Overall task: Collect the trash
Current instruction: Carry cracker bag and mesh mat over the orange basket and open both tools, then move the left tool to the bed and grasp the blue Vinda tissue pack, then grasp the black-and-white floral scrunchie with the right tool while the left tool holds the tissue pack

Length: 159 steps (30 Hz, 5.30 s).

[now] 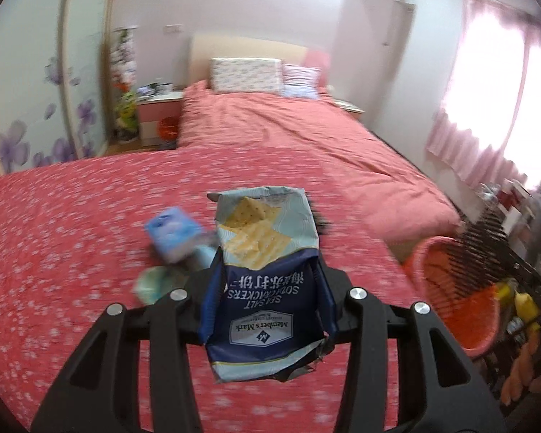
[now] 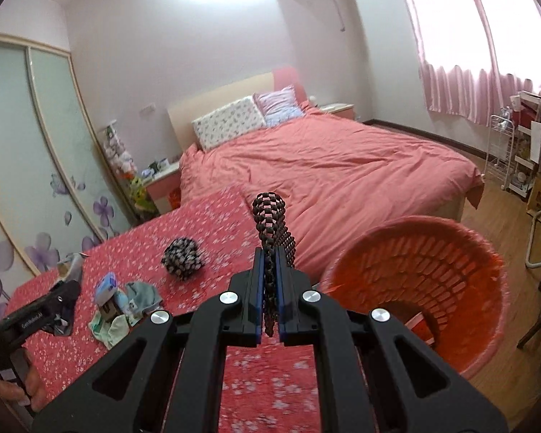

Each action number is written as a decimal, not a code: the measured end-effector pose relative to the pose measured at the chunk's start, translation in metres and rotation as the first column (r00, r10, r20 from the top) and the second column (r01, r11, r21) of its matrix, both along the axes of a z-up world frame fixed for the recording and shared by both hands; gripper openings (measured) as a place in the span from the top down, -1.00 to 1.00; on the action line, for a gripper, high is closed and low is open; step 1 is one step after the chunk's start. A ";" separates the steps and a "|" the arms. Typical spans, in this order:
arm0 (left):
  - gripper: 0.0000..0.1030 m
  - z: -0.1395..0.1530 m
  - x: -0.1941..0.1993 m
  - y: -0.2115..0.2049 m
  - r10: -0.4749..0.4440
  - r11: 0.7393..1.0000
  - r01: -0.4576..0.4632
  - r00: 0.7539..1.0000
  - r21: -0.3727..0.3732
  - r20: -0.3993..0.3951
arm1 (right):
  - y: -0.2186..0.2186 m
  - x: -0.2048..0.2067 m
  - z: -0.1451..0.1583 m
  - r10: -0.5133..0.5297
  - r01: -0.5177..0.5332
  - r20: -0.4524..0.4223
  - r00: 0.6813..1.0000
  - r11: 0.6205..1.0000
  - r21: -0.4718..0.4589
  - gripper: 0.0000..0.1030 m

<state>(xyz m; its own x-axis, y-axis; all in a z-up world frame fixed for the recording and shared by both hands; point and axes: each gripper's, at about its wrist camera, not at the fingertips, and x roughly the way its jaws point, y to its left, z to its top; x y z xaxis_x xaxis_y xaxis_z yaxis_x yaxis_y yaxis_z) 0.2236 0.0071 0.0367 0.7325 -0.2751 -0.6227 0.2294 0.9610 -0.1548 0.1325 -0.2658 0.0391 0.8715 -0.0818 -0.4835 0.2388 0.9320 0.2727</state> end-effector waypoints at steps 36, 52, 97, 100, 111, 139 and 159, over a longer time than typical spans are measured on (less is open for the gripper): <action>-0.19 -0.079 -0.001 -0.283 -0.458 0.889 0.455 0.877 -0.050 -0.144 | -0.137 -0.026 -0.046 -0.216 0.217 -0.017 0.976 0.967 0.137 0.75; -0.52 -0.089 0.010 -0.206 -0.288 0.951 0.301 0.945 0.070 -0.154 | -0.128 -0.031 -0.043 -0.255 0.260 -0.060 0.965 0.963 0.074 0.00; -0.27 -0.092 0.137 0.065 0.354 0.934 -0.336 0.912 0.117 -0.205 | 0.092 0.068 -0.079 0.178 -0.200 -0.250 0.952 0.977 -0.069 -0.10; -0.20 -0.094 0.133 0.071 0.352 0.935 -0.335 0.915 0.112 -0.198 | 0.093 0.069 -0.080 0.177 -0.199 -0.253 0.951 0.978 -0.063 -0.10; -0.18 -0.076 0.105 0.111 0.343 0.939 -0.333 0.930 0.087 -0.132 | 0.103 0.074 -0.077 0.181 -0.207 -0.251 0.951 0.975 -0.081 -0.10; -0.15 -0.112 0.068 0.207 0.421 0.906 -0.400 0.888 0.140 -0.186 | 0.125 0.164 -0.068 0.172 -0.175 -0.255 0.952 0.984 0.009 -0.17; -0.12 -0.112 0.065 0.211 0.422 0.906 -0.405 0.888 0.125 -0.184 | 0.133 0.187 -0.081 0.135 -0.166 -0.323 0.937 0.984 -0.068 0.70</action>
<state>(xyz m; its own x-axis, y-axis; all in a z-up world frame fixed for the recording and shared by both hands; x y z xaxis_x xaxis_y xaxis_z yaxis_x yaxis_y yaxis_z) 0.2883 0.2179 -0.0753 0.6252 0.0828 -0.7760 -0.2196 0.9728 -0.0731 0.3194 -0.1329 -0.0416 0.6805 -0.0192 -0.7325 0.1534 0.9812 0.1168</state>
